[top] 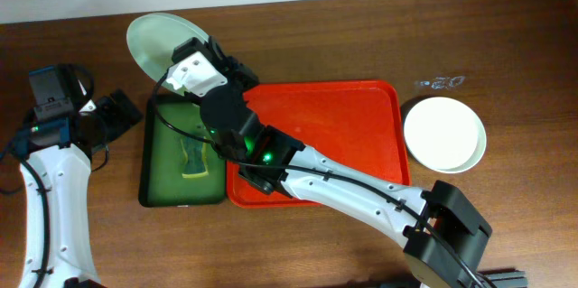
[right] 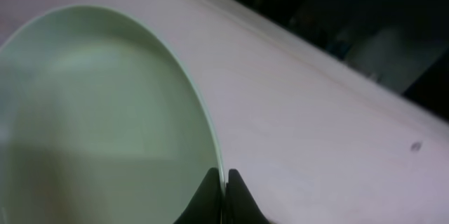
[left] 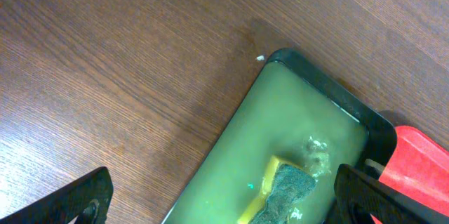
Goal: Clean dirty plates on tray and stack at the side
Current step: 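Lift the pale green plate with the right gripper and tilt it up, then carry the pale green plate right and stack it on the plate pile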
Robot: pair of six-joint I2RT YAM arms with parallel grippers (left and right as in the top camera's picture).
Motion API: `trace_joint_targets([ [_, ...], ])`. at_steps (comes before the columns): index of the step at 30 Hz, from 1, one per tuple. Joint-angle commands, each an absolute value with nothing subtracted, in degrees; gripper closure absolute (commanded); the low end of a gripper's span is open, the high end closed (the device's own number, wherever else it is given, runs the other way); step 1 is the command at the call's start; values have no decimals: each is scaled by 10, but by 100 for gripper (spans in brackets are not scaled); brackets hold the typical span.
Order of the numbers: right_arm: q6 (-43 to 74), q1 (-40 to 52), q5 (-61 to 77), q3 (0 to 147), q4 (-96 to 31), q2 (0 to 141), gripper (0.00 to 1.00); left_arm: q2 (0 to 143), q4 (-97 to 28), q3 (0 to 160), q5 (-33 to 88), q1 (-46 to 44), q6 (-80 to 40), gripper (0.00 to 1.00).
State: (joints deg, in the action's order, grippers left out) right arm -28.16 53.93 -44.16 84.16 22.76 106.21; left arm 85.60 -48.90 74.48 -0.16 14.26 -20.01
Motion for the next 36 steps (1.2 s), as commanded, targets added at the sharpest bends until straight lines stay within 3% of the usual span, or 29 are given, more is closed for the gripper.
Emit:
trace_joint_targets([
  [1, -348, 540, -448, 852, 243, 1058, 96, 848, -489, 751, 3, 144, -204, 1],
  [12, -324, 540, -447, 852, 210, 1058, 96, 848, -489, 751, 3, 144, -204, 1],
  [15, -132, 538, -446, 852, 90, 1058, 96, 848, -489, 751, 3, 144, -204, 1],
  [18, 152, 523, -396, 849, -119, 1058, 96, 848, -489, 751, 3, 144, -204, 1],
  [20, 237, 506, -324, 848, -199, 1058, 96, 848, -489, 751, 3, 144, -204, 1],
  [22, 245, 472, -222, 848, -211, 1058, 96, 848, -489, 751, 3, 144, -204, 1],
  [26, 245, 330, 30, 848, -262, 1014, 96, 848, -489, 751, 3, 144, -204, 1],
  [29, 245, 194, 122, 848, -361, 983, 96, 848, -489, 751, 3, 144, -204, 1],
  [33, 243, -41, 148, 848, -536, 981, 96, 848, -489, 751, 3, 144, -204, 1],
  [36, 243, -161, 121, 848, -624, 981, 96, 848, -489, 751, 3, 144, -204, 1],
])
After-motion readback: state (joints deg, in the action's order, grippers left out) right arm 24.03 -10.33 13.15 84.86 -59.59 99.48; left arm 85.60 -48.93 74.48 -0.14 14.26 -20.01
